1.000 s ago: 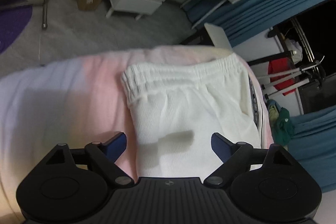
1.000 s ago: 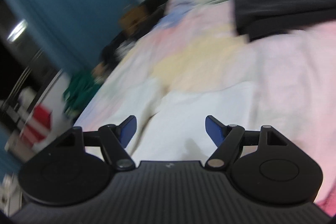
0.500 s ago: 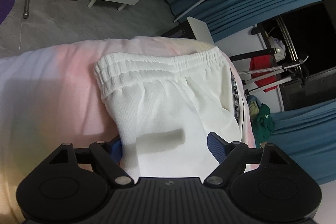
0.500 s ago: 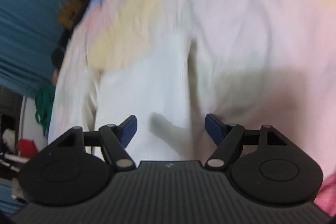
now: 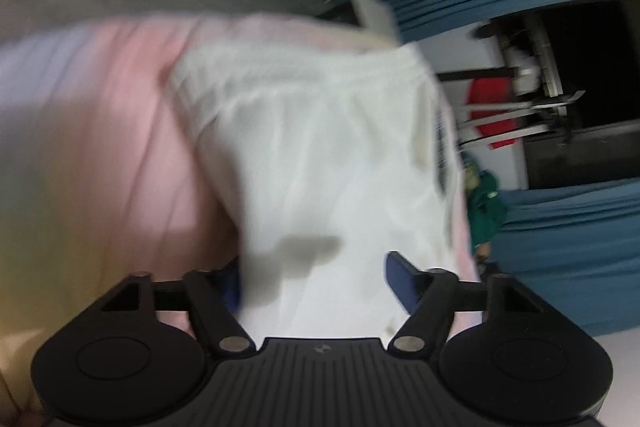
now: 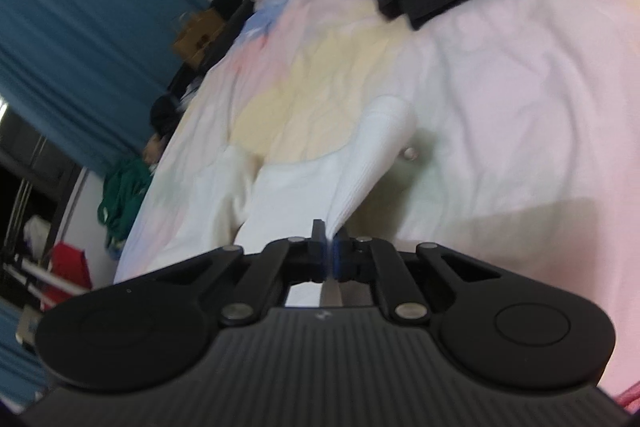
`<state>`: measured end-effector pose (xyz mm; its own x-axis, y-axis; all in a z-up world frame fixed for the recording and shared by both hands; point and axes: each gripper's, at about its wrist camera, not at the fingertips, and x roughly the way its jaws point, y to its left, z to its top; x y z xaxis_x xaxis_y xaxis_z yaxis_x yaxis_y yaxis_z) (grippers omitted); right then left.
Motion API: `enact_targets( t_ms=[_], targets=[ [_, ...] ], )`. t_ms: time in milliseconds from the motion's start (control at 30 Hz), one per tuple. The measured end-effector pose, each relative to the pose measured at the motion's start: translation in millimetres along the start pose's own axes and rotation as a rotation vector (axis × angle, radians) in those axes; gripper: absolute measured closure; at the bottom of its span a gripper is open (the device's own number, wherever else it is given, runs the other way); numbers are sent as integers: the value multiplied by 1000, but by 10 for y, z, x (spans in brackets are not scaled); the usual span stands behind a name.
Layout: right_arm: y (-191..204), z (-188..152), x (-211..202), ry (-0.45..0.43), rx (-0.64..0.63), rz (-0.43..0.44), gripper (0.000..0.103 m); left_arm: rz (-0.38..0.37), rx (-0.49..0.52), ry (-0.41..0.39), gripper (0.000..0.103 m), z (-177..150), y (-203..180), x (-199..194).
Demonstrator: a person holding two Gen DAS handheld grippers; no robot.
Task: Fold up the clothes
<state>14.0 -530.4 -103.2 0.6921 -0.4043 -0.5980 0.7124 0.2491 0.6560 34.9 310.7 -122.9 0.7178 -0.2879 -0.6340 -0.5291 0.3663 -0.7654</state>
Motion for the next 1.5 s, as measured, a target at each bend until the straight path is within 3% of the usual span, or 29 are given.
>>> enact_targets(
  t_ms=[100,167,200,333,567,667,833,1033,1233,1367,1500],
  targets=[
    [-66,38,52,2,21,-14,97,35,11,-15,57,-15,-23,63],
    [-60,37,-8,-18,25,-8,97,51,13,-40,76,-25,-35,60],
    [-50,38,-48,-29,23,-2,97,46,24,-47,91,-27,-55,52],
    [-17,54,-193,-76,33,32,97,-1,91,-85,93,-53,-182,-38],
    [-28,123,-459,-156,39,55,97,-176,70,-163,95,-71,-177,-390],
    [-80,177,-608,-199,47,69,98,-218,90,-187,96,-100,-226,-579],
    [128,265,-700,-204,-27,124,98,-220,160,-195,96,-73,-604,-740],
    [851,473,-459,-214,-100,224,98,-189,214,-215,96,229,-1442,-599],
    [2017,581,254,-247,-300,218,98,-124,278,-238,95,655,-2468,138],
    [2603,483,1024,-237,-410,169,98,-51,282,-213,95,993,-2902,1003],
    [2896,253,1851,-206,-489,78,97,47,328,-191,95,1214,-3132,1995]
  ],
)
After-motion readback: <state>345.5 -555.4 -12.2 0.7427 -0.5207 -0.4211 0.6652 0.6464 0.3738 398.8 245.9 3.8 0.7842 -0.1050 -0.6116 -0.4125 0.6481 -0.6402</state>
